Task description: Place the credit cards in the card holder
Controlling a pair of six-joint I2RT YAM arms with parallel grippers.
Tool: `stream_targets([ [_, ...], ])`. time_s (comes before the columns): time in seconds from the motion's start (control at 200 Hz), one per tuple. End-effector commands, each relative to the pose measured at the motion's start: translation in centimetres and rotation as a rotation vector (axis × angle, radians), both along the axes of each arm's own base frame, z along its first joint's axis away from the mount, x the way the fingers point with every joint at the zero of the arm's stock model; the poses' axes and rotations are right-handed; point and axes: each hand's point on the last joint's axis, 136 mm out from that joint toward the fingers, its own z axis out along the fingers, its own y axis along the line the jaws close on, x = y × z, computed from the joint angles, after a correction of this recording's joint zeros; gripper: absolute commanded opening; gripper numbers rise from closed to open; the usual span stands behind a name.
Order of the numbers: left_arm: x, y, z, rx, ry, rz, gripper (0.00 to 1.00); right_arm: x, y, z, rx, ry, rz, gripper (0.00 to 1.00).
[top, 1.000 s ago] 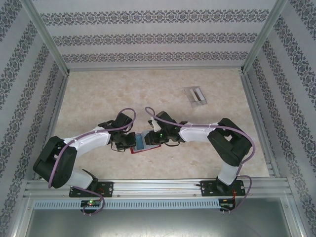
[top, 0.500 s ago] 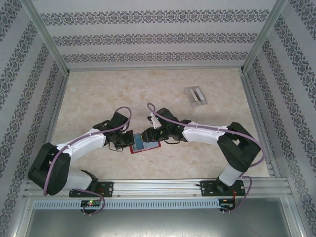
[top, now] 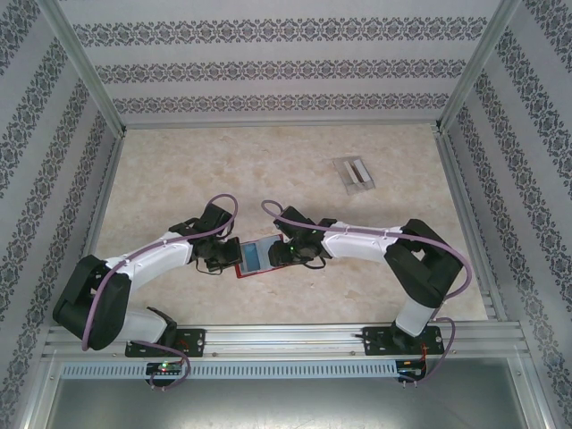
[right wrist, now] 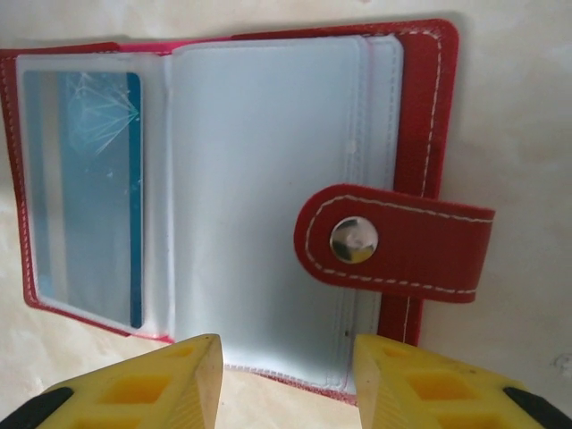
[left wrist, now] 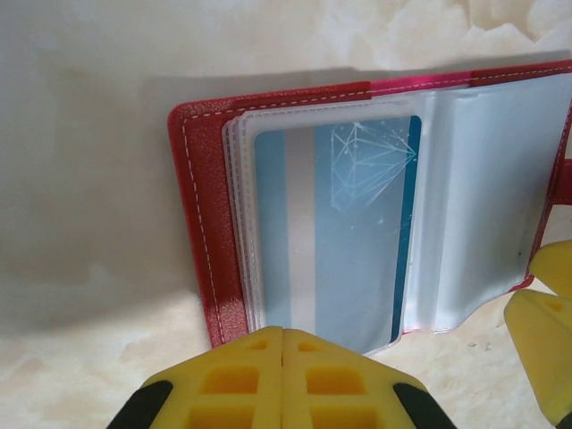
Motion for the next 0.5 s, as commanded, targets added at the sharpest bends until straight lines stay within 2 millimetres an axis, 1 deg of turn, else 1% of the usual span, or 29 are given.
stream_targets([
  [0.0,-0.2,0.4,-0.5,0.012,0.009,-0.011,0.07,0.3,0.3,0.0,-0.022,-0.001,-0.013,0.43],
  [0.235,-0.3,0.0,-1.0,-0.006,0.017,-0.01,0.07,0.1,0.8,-0.5,-0.012,0.023,-0.001,0.37],
  [0.355,-0.1,-0.2,-1.0,-0.02,0.01,-0.008,0.07,0.0,1.2,-0.4,0.002,0.034,0.004,0.37],
  [0.495,-0.2,-0.4,-1.3,-0.027,0.025,-0.015,0.07,-0.1,1.3,-0.9,-0.001,0.049,0.002,0.38],
])
